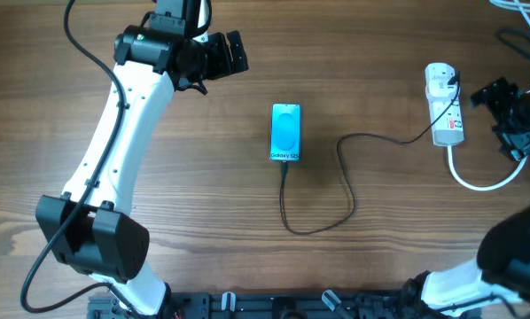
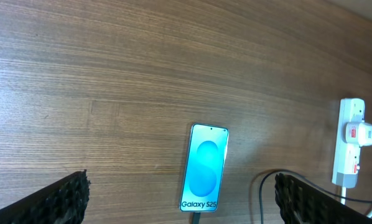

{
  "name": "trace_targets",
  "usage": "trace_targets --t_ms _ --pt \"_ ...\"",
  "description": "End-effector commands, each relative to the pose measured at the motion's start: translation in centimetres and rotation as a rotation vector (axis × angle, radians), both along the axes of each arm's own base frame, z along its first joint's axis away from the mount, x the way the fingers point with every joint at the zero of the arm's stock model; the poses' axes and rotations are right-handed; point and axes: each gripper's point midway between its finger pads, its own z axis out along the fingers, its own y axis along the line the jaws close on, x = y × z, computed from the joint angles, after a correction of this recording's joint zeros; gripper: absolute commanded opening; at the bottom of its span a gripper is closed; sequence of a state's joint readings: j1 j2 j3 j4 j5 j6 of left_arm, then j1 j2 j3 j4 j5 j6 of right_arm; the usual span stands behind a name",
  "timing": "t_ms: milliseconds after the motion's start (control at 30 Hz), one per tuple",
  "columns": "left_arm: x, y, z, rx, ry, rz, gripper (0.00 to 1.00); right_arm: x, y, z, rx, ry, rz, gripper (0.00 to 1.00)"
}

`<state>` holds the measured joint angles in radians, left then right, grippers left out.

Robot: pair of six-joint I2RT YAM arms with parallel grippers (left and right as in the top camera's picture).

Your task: Plug charger to phone and switch on socket

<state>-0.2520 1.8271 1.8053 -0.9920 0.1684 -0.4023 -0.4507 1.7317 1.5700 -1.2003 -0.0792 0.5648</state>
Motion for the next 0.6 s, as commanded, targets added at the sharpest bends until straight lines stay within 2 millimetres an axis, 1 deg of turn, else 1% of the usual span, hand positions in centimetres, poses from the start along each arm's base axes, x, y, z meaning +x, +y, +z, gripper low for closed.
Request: trace_targets --t_ms 0,67,133,200,300,400,433,500,567 --pt "0.1 0.3 -0.5 0.013 0.008 0.004 1.0 -0.7 4.0 3.4 0.011 -0.102 0.073 1.0" --pt "0.1 0.3 -0.5 0.013 0.008 0.004 1.0 -1.4 6.4 4.1 -0.02 -0.123 0.138 1.0" --pt "0.1 0.3 -0.5 0.013 0.008 0.004 1.0 -2.4 9.3 4.5 -0.05 -0.153 0.221 1.0" --pt "0.1 0.3 -0.5 0.013 0.008 0.004 1.0 -3.5 10.8 5.0 -0.069 -0.177 0.257 1.0" --pt "0.1 0.3 -0.5 0.013 0.008 0.004 1.0 -5.1 11.2 6.2 -0.109 -0.229 0.279 0.99" --pt "0.1 0.3 -0.5 0.013 0.008 0.004 1.0 -7.7 11.6 7.6 -0.14 -0.344 0.275 1.0" --pt "0.1 0.3 -0.5 0.013 0.008 0.004 1.0 -8.2 11.7 7.7 -0.146 -0.363 0.275 1.0" --pt "0.1 0.3 -0.5 0.013 0.008 0.004 1.0 -10.2 11.9 7.4 -0.163 -0.414 0.275 1.0" --pt "0.1 0.3 -0.5 0.013 0.008 0.004 1.0 -11.7 12.2 7.3 -0.181 -0.475 0.272 1.0"
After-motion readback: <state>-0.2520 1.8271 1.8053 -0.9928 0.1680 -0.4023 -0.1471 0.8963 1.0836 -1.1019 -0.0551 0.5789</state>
